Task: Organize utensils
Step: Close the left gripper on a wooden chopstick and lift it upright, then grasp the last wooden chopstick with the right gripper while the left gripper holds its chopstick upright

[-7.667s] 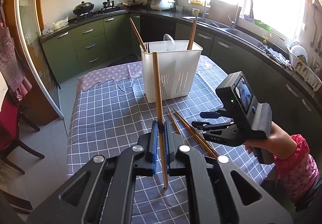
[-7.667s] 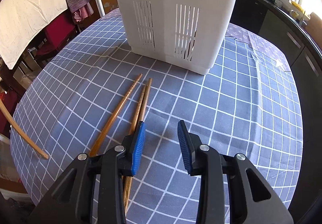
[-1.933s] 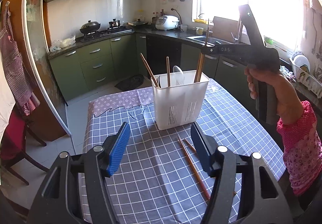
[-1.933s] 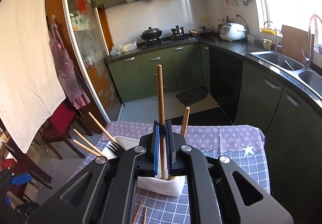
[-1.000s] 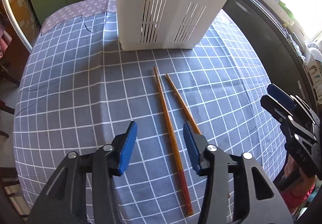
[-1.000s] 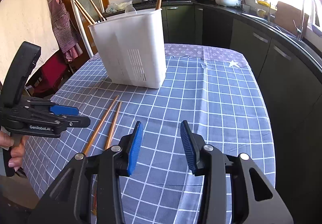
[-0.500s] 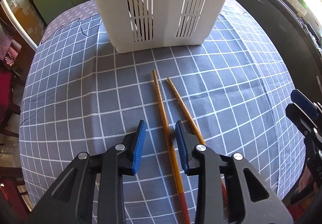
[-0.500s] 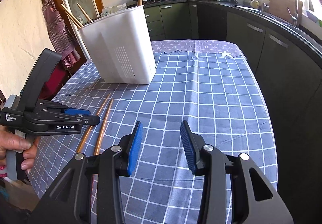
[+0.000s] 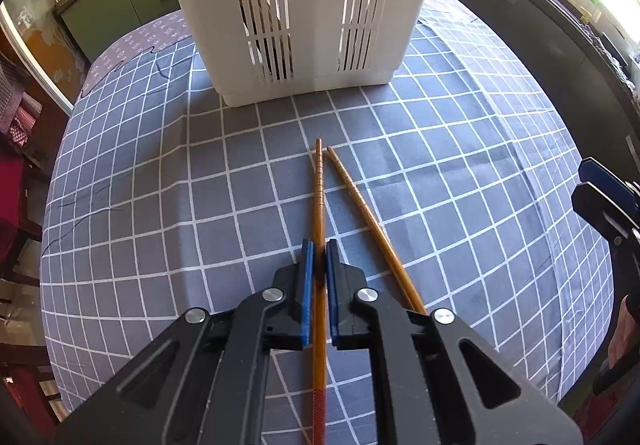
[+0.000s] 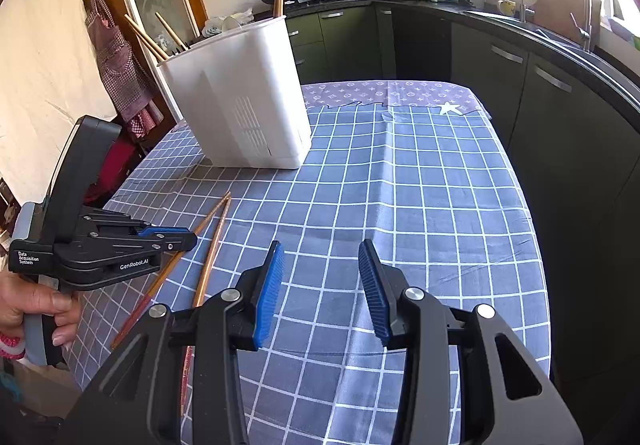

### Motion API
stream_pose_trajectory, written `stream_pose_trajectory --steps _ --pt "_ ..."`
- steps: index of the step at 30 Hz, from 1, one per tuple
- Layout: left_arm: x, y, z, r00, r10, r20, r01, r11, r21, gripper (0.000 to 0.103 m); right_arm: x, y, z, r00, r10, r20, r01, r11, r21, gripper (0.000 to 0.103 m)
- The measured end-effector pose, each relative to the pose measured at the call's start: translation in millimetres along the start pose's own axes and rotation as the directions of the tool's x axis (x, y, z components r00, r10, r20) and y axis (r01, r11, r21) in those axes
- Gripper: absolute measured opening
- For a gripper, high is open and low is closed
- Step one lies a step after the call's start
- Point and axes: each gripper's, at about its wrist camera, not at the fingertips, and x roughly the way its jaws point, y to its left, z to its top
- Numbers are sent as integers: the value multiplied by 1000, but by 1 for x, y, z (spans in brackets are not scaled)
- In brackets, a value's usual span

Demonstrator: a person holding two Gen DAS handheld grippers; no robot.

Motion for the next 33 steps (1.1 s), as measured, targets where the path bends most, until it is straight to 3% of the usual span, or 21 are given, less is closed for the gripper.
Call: stream_pose_trajectory --steps 7,14,18,26,33 --pt "-23 15 -6 999 0 52 -1 1000 9 7 0 3 2 1000 2 -4 -2 1000 -8 39" --pt "-72 24 -17 983 10 183 -14 1000 17 7 3 9 1 1000 4 -18 -4 1000 -22 39" --pt "-102 32 -24 959 34 283 -40 999 18 7 6 14 2 1000 7 -26 -8 1000 -29 39" --pt "-148 40 -45 888 74 454 -89 996 11 7 15 30 3 998 17 -60 -21 998 -61 39" --pt "-159 48 -59 868 56 493 -60 998 -8 7 44 50 13 987 55 -150 -70 993 -98 39"
